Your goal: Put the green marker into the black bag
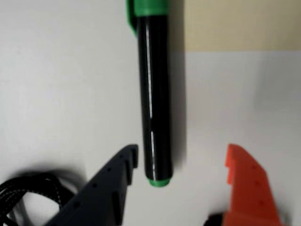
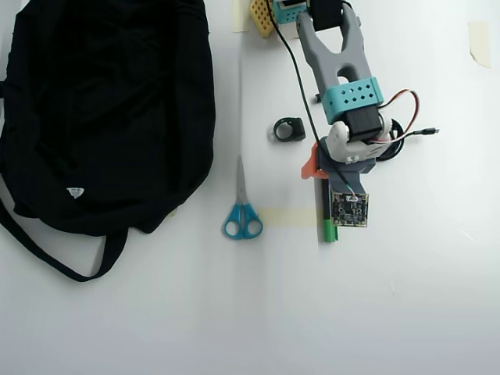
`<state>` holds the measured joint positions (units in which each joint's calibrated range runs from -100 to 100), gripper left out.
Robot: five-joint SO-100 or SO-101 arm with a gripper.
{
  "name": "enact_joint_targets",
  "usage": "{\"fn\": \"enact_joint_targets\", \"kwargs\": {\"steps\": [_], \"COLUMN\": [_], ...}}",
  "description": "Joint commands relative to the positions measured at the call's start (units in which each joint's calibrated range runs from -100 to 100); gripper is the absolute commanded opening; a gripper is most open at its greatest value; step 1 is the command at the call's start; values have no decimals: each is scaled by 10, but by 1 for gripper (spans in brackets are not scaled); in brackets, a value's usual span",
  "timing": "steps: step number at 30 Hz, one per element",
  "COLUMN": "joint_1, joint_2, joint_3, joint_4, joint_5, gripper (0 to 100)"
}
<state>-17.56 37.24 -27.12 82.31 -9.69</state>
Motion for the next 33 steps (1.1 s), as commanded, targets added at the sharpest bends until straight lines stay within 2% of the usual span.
{"fn": "enact_joint_targets", "kwargs": {"steps": [1, 16, 21, 33], "joint_1": [-3, -28, -32, -38], "joint_2": [-9, -11, -10, 23], "joint_3": [-21, -40, -42, -45], "joint_4": [2, 4, 12, 9], "joint_5": [3, 4, 2, 2], "gripper": [25, 25, 30, 29]}}
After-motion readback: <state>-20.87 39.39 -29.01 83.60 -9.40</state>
